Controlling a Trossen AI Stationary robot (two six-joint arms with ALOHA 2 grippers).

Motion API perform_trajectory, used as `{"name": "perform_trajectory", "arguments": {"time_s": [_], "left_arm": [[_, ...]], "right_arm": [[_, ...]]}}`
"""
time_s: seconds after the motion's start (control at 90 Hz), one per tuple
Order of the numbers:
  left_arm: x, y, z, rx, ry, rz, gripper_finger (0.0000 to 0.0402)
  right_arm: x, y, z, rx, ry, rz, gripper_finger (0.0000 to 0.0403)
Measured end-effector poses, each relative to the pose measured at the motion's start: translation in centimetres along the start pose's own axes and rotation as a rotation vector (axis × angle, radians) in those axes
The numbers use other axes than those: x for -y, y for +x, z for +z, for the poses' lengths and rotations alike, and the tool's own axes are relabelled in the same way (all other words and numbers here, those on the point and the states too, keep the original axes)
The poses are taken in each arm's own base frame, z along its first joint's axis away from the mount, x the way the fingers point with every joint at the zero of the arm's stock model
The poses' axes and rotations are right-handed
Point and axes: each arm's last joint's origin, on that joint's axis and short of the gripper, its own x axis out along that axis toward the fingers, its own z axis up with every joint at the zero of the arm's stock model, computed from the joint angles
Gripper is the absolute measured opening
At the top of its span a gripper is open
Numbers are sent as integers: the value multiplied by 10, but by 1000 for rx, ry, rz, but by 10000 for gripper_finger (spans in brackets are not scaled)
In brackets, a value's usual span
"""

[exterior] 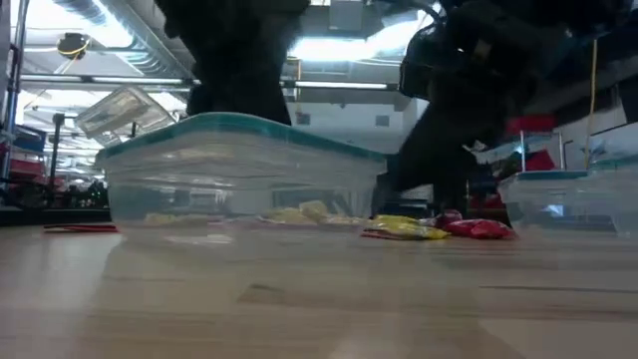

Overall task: Sort candy
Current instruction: Open the rectangular transparent bin

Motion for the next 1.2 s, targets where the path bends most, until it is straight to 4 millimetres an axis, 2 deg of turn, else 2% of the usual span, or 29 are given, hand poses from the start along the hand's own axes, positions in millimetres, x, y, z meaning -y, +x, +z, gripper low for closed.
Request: {"name": "perform_trajectory", "arguments": {"time_s": [0.133,0.278,0.522,0.756,1.0,1.2], "left_arm": [[-2,14,-5,-43,22,22,0],[-2,25,-12,-82,41,43,0],[-1,28,-17,-98,60,54,0],[-4,33,-18,-96,22,94,0],[-9,40,-29,-79,-65,95,0],[-8,40,-31,-64,-70,94,0]], "right_arm": [[10,13,-4,-71,29,86,188],[10,24,-6,-56,77,141,188],[7,25,0,26,129,183,188],[1,27,-2,43,142,202,188],[-4,28,-3,61,173,214,188],[-6,32,-5,43,226,269,188]]}}
